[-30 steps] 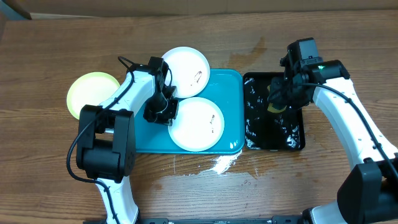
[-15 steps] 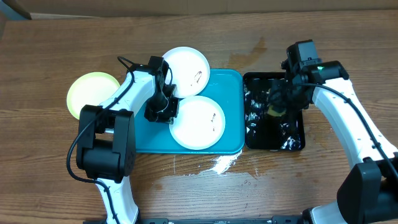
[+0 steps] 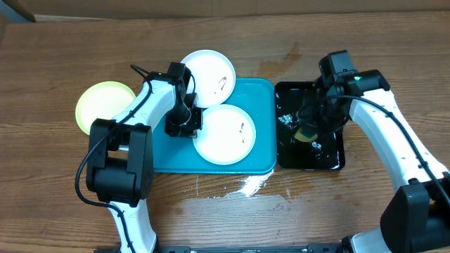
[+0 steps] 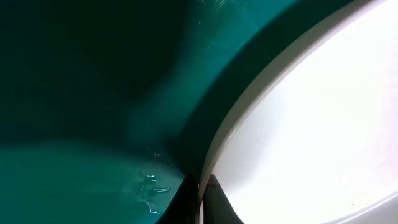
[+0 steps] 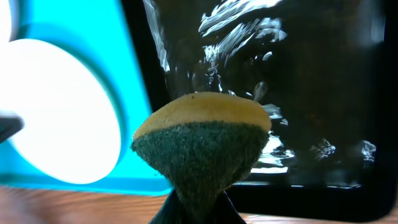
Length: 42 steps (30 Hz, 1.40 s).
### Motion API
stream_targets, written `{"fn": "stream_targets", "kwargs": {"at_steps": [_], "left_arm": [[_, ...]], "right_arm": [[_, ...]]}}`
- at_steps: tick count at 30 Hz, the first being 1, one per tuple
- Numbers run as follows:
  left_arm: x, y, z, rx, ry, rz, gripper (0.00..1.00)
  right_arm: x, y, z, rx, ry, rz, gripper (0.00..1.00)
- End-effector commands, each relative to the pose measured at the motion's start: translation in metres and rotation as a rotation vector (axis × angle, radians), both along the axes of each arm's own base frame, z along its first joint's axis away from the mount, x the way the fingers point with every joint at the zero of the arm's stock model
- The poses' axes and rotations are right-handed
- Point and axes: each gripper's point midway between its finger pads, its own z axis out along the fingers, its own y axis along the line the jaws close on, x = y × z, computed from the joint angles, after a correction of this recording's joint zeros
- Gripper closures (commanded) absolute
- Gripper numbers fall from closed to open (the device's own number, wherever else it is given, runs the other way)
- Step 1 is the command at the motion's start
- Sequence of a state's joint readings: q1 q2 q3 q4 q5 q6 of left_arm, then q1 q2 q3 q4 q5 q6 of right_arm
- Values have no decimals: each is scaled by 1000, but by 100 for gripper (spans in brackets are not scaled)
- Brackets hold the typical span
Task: Clean dirty plates on tray and stack at the side
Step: 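Carry the sponge with the right gripper onto the front white plate, then scrub the white plate's sauce smear with the sponge, left gripper holding rim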
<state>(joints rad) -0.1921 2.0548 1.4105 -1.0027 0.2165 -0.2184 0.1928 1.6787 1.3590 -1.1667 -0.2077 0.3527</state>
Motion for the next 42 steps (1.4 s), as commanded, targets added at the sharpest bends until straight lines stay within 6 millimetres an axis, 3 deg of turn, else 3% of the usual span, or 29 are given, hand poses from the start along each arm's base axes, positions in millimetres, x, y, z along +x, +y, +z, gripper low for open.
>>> {"fn": "stream_targets", "kwargs": {"at_steps": [1,8,15,21,30,41,42], "left_arm": [[-2,5,-4,37,5,37,96],[-3,1,-4,37,5,26,96],[-3,1,-4,37,5,23,96],[-3,1,-4,37,5,23,96],[-3,1,-4,36,4,23,96],[-3,1,-4,37,5,23,96],[-3,1,-4,37,5,23,96]], "right_arm": [[-4,39,8,152,-5,70,96],[-5,96,11,164,-104,236,96],[-26,131,-19,-2,-117,389,96],[-25,145,-47,-105,-133,446,96],[-3,166,-64,-71,-208,473,96],[0,169,-100,-109,-185,546,96],[1,170,-102,-110,-186,546,86]]}}
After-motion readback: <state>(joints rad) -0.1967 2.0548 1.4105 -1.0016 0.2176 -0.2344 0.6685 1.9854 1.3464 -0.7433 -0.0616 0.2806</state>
